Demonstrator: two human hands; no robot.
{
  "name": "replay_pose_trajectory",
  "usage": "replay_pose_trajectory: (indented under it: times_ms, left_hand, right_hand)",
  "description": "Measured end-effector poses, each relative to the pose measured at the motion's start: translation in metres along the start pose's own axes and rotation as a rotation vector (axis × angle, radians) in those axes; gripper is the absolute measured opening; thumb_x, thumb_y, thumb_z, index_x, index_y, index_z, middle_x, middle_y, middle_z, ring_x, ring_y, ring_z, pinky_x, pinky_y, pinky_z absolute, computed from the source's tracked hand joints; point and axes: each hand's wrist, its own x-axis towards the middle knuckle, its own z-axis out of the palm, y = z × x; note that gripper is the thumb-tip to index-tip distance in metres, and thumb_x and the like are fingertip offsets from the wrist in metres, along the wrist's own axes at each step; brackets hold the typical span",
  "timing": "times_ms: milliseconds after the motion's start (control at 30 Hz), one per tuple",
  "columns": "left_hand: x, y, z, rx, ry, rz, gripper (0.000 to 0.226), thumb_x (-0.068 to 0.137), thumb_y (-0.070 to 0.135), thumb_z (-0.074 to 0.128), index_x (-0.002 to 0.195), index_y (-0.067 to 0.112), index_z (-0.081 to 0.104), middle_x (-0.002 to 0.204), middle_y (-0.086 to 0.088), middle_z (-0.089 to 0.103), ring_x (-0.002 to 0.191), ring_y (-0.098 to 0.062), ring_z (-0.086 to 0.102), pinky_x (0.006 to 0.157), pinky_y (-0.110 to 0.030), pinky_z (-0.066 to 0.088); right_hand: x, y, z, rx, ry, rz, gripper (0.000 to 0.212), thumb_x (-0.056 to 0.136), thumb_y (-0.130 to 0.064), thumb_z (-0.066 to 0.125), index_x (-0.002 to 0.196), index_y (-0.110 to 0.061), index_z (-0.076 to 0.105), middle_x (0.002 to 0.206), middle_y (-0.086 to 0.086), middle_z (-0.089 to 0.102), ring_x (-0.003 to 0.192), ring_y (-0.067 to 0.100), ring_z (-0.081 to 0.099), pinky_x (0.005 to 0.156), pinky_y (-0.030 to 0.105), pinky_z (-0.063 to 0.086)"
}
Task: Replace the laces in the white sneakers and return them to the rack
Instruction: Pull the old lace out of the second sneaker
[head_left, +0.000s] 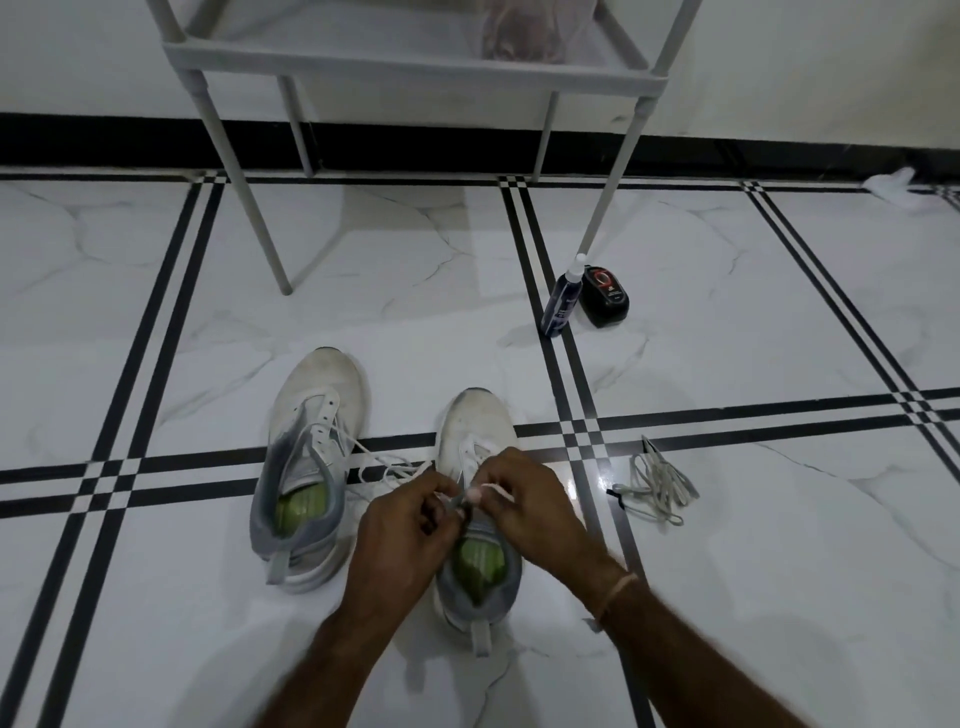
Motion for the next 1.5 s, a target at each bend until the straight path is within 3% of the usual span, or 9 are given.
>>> replay_pose_trajectory:
  times_ms: [133,333,400,633,867,1033,1200,1367,1500]
  left_hand:
    - [-0.001,-0.004,-0.003,-0.031,0.02,-0.002,0.032,0.081,0.013,0.079,0.09,0.04,0.064,0.074,0.014,0.064,0.07,-0.009,0.063,0.059,-0.01,0.045]
    - [-0.003,-0.005,0.002,-0.03,-0.002,0.005,0.023,0.08,0.02,0.08,0.094,0.032,0.066,0.067,0.014,0.063,0.073,-0.004,0.064,0.062,-0.01,0.047]
    - [-0.002,-0.005,0.002,-0.036,0.002,0.001,0.023,0.081,0.017,0.08,0.095,0.03,0.067,0.066,0.013,0.063,0.073,-0.005,0.064,0.062,-0.01,0.048]
    - [-0.003,-0.01,0.001,-0.057,-0.003,-0.006,0.027,0.082,0.016,0.078,0.094,0.035,0.063,0.075,0.014,0.063,0.068,-0.009,0.063,0.06,-0.012,0.047]
    - [0.0,-0.009,0.003,-0.066,-0.053,-0.021,0.031,0.081,0.022,0.08,0.102,0.037,0.062,0.073,0.014,0.064,0.068,-0.007,0.064,0.061,-0.018,0.051]
    - [-0.002,-0.009,0.001,-0.095,-0.072,-0.006,0.036,0.082,0.011,0.077,0.102,0.036,0.06,0.071,0.01,0.061,0.065,-0.008,0.061,0.06,-0.01,0.044]
    - [-0.004,-0.009,0.004,-0.043,-0.104,-0.011,0.044,0.079,0.014,0.074,0.11,0.041,0.058,0.074,0.012,0.06,0.066,-0.009,0.059,0.061,-0.019,0.046]
    - [-0.009,-0.01,0.008,0.021,-0.049,0.037,0.038,0.084,0.029,0.07,0.119,0.04,0.061,0.074,0.012,0.057,0.069,-0.008,0.059,0.061,-0.014,0.044]
    - [-0.003,-0.006,0.013,0.071,0.012,0.075,0.036,0.089,0.036,0.068,0.124,0.037,0.066,0.1,0.014,0.056,0.084,0.0,0.056,0.069,-0.005,0.041]
  right_hand:
    - [-0.001,-0.01,-0.024,0.961,0.162,0.412,0.027,0.106,-0.021,0.047,0.082,-0.01,0.055,0.073,0.006,0.066,0.082,0.024,0.067,0.086,0.04,0.053]
    - [0.0,-0.005,-0.013,-0.447,-0.188,-0.129,0.015,0.091,-0.031,0.072,0.096,-0.018,0.067,0.089,-0.002,0.073,0.081,0.012,0.067,0.077,0.036,0.055]
    - [0.006,-0.006,-0.011,-0.473,-0.099,-0.169,0.015,0.091,-0.028,0.072,0.084,-0.014,0.069,0.081,0.001,0.07,0.076,0.016,0.064,0.074,0.038,0.053]
    - [-0.003,-0.004,-0.028,0.872,0.105,0.351,0.027,0.107,-0.022,0.046,0.083,-0.013,0.054,0.081,0.012,0.063,0.055,0.015,0.041,0.054,0.024,0.038]
    - [-0.002,0.011,-0.013,-0.393,-0.09,-0.227,0.022,0.093,-0.049,0.061,0.093,-0.03,0.072,0.087,-0.012,0.073,0.081,0.005,0.065,0.075,0.028,0.052]
    - [0.009,-0.006,-0.03,0.764,0.293,0.4,0.03,0.109,-0.026,0.045,0.082,-0.018,0.053,0.065,-0.006,0.047,0.056,0.008,0.041,0.055,0.024,0.034]
    - [0.027,-0.007,-0.055,1.035,0.455,0.579,0.029,0.108,-0.024,0.046,0.08,-0.018,0.052,0.064,-0.003,0.051,0.06,0.013,0.051,0.057,0.029,0.047]
    - [0.033,0.012,-0.07,0.049,0.105,0.36,0.031,0.094,-0.033,0.07,0.122,-0.022,0.063,0.106,-0.003,0.073,0.099,0.018,0.07,0.091,0.046,0.059]
    - [0.015,0.011,-0.049,-0.279,0.169,0.091,0.06,0.083,-0.049,0.079,0.137,-0.032,0.057,0.129,-0.018,0.061,0.112,0.004,0.06,0.096,0.024,0.046]
